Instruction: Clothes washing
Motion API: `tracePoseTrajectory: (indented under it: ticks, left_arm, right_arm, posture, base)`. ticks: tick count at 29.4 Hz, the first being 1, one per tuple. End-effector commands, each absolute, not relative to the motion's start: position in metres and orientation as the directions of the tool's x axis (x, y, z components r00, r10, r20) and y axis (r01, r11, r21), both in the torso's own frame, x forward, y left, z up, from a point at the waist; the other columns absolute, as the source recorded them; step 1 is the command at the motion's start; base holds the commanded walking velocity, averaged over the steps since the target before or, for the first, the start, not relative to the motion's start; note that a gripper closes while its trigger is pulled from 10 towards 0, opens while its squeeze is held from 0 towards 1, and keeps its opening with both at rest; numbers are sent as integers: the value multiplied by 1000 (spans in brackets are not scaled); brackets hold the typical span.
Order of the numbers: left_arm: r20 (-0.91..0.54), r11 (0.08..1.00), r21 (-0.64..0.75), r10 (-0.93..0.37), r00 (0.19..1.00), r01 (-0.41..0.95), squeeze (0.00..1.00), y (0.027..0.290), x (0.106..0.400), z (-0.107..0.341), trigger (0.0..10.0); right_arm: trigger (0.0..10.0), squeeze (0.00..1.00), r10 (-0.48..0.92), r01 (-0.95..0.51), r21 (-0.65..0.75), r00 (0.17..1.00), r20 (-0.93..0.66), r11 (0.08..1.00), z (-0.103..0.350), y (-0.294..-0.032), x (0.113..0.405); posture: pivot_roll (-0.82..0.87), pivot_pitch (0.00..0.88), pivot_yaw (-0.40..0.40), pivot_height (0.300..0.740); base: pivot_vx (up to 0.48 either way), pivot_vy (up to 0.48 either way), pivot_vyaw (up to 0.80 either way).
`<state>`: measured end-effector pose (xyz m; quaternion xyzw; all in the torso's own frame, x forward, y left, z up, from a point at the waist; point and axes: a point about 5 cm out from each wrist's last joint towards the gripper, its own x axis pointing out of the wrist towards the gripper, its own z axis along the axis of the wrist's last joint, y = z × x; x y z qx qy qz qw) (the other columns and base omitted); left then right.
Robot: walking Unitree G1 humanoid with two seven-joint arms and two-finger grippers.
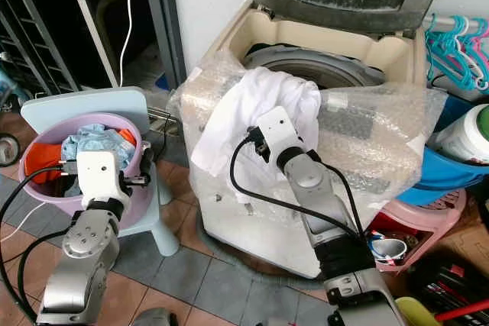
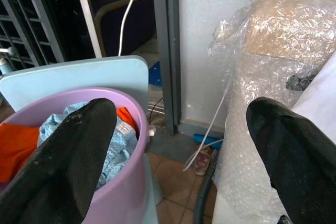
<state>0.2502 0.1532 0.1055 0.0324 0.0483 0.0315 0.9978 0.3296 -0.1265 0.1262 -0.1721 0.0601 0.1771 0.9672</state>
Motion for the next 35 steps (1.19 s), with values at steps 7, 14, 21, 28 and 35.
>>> tracePoseTrajectory:
  ticks: [7, 14, 21, 28, 35]
  left_arm:
    - [-97, 996, 75, 60, 994, -53, 0, 155, 250, 108, 10000]
    - [-96, 995, 76, 66, 993, -59, 0, 155, 251, 108, 10000]
    - [-85, 995, 77, 70, 994, -64, 0, 155, 253, 109, 10000]
    - [-75, 995, 64, 77, 994, -72, 0, 152, 255, 109, 10000]
    - [-47, 993, 63, 106, 993, -103, 0, 153, 264, 112, 10000]
  right_arm:
    - [0, 0, 235, -315, -292, 931, -280, 903, 110, -142, 331]
    - [0, 0, 225, -308, -312, 935, -274, 899, 116, -146, 340]
    - [0, 0, 248, -253, -365, 967, -60, 896, 186, -159, 382]
    - [0, 0, 174, -20, -478, 944, 280, 878, 298, -184, 408]
    - [10000, 0, 60, 173, -446, 884, 463, 878, 340, -199, 407]
  posture:
    - [-21, 0, 12, 740]
    - [-18, 0, 10, 740]
    - [-16, 0, 1, 740]
    - [-20, 0, -12, 740]
    - [-14, 0, -10, 740]
  base:
    - [0, 0, 0]
    - [0, 0, 0]
    - [0, 0, 0]
    - [0, 0, 0]
    - [0, 0, 0]
